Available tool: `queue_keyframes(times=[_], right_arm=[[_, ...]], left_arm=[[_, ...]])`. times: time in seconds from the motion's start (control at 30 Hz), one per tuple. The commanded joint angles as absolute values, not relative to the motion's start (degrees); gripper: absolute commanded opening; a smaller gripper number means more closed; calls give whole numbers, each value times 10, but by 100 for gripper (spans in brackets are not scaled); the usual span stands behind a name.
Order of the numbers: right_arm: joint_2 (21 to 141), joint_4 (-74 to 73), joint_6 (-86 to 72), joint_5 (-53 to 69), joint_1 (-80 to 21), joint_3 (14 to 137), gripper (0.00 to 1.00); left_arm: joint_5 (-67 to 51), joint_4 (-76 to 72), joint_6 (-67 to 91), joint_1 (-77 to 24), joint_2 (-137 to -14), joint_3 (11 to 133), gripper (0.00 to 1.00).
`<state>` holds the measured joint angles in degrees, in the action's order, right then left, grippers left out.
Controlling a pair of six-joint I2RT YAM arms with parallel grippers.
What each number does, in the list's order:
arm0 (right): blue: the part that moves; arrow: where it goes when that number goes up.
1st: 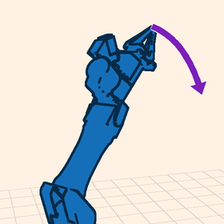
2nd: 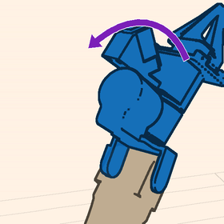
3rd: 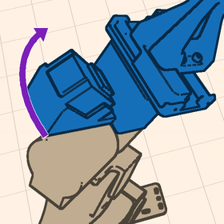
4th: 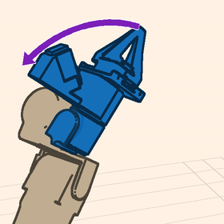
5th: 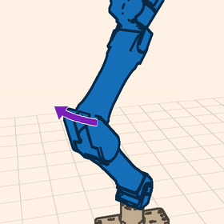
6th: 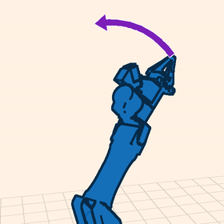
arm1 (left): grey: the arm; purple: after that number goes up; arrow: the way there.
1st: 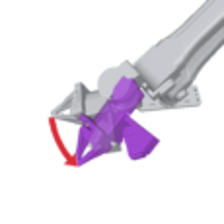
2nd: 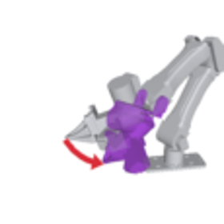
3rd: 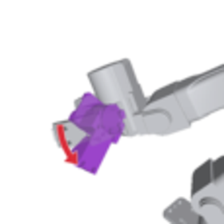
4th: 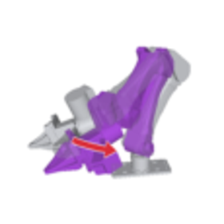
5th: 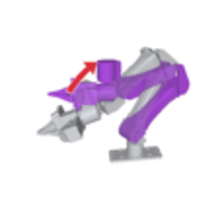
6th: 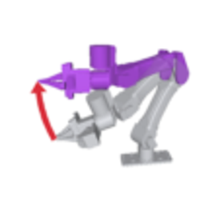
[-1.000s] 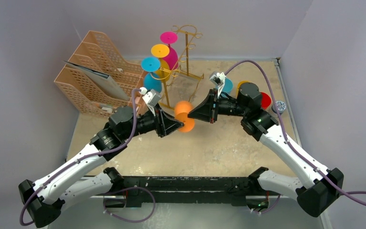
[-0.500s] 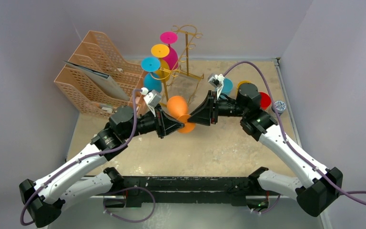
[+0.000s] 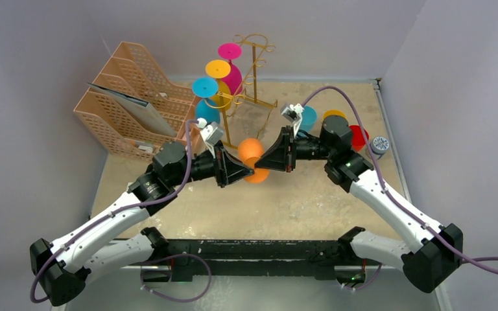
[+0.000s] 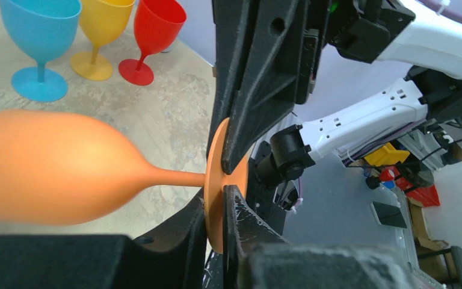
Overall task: Take the wine glass off the wine glass rack
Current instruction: Place the wine glass at the center of the board.
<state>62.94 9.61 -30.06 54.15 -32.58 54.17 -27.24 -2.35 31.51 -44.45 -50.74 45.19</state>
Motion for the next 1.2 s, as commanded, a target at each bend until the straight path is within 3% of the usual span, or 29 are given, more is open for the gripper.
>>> queue_keyframes(times=[0.0,0.07,0.23,0.8,1.17], right_arm=[[616,233,-346,499,-333,514,0],[614,231,-335,485,-333,510,0],[598,220,-300,447,-333,498,0],[593,283,-323,449,-333,467,0],[598,289,-334,430,-333,475,0]], left_arm=[[-270,-33,312,-447,-522,468,16],[-271,-29,320,-447,-531,473,31],[-270,-1,328,-447,-546,491,40],[-354,-188,474,-356,-541,413,39],[-434,-176,445,-355,-570,443,38]])
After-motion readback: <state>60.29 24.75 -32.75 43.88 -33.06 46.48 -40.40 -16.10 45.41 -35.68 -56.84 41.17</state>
